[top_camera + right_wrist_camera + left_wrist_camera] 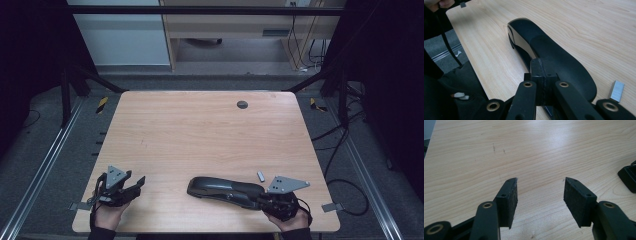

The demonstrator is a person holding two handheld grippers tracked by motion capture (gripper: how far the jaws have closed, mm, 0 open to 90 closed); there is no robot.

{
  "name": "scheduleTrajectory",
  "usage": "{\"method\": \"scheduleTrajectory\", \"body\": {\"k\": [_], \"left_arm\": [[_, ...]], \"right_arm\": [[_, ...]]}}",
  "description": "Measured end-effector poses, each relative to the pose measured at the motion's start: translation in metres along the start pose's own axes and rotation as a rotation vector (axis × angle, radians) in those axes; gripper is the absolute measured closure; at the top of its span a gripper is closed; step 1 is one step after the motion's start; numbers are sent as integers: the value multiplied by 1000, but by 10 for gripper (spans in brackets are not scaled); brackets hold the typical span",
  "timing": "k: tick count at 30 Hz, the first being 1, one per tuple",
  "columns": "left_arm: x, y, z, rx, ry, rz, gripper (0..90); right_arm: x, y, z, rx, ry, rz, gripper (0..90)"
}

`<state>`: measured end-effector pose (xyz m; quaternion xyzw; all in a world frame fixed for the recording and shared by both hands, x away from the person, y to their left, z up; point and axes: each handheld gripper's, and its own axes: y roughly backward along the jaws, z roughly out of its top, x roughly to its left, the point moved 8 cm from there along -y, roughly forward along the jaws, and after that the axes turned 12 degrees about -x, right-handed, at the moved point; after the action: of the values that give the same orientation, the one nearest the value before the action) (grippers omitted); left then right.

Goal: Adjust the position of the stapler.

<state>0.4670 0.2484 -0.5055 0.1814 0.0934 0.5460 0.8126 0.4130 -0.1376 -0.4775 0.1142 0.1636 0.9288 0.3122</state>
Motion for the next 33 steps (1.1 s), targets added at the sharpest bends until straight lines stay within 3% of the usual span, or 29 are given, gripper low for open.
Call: {"method": "scheduleTrajectory", "body": {"k": [6, 9, 13, 14, 18, 22, 33], "left_arm": [[0, 0, 0, -1, -2, 2, 444], [-1, 0, 0, -1, 0, -1, 450], [-1, 0, 0, 1, -3, -1, 471], [-2, 0, 0, 1, -4, -1, 477], [-2, 0, 0, 0, -5, -1, 499], [-4, 0, 0, 3, -8, -6, 519], [-6, 0, 0, 6, -15, -7, 535]], "right_arm": [[-2, 1, 0, -8, -11, -10, 900], [0, -1, -5, 0, -29, 10, 900], [1, -5, -16, 23, -34, 9, 900], [2, -6, -27, 42, -25, 5, 900], [2, -9, -46, 86, -18, 1, 900], [-3, -10, -53, 107, -5, -24, 900], [-7, -16, -66, 176, -4, -27, 900]]}}
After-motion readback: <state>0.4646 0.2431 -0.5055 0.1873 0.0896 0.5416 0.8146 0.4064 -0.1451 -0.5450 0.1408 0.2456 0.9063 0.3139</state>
